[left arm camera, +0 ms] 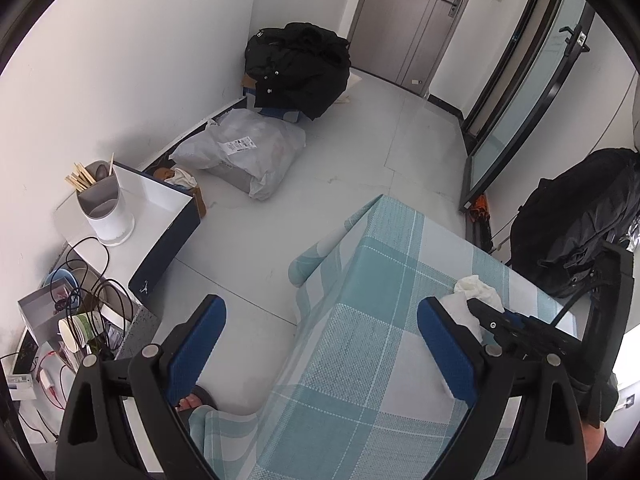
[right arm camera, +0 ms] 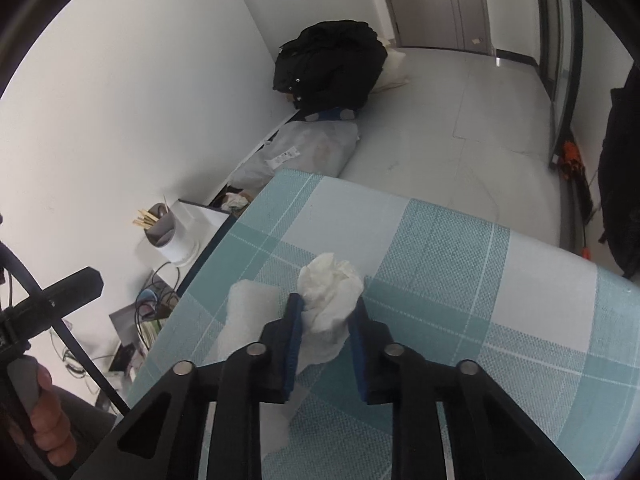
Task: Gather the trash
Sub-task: 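Close the right gripper on the white tissue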
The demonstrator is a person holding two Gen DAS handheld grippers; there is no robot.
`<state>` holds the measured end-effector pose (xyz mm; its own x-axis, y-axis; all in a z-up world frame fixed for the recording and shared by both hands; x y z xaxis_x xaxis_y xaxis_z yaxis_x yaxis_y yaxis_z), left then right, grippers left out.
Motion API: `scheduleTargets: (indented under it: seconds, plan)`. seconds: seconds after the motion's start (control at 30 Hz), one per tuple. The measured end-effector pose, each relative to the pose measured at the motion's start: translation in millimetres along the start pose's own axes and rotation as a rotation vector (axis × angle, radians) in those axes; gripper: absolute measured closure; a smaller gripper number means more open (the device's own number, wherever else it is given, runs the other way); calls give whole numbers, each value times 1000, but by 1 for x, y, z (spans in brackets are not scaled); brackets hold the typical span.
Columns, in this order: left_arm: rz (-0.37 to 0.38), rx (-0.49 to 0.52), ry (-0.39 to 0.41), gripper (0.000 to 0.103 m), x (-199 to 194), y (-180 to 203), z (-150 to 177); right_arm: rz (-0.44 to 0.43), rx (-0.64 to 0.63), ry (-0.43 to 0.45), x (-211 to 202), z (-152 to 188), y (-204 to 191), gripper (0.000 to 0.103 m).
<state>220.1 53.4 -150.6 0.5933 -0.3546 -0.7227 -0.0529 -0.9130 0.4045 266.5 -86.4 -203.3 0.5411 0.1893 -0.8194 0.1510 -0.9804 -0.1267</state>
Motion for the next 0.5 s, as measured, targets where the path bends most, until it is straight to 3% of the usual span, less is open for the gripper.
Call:
scheduleTargets:
  seconds: [0.13,0.3,0.5]
  plan:
    - [-13,13,-14,8,4,2,2,0,-23,8,-6,2,-3,97]
    - [3,32,-40,8,12,9,5,4,-13,57,-27,-1,8,98]
    - [98,57,-90,8,26,31,12,47,-11,117,-58,2,33,98]
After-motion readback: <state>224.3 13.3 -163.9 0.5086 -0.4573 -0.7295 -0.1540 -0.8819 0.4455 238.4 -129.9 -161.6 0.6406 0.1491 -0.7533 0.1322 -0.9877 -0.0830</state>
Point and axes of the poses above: each gripper's, at about its wrist camera, not at the fingertips, and x roughly the way its jaws point, y to its right, z to its underside, the point moved 8 cm from there along x, roughly the way its jaws point, and after that the axes turned 13 degrees about z, right-handed, at the moved point
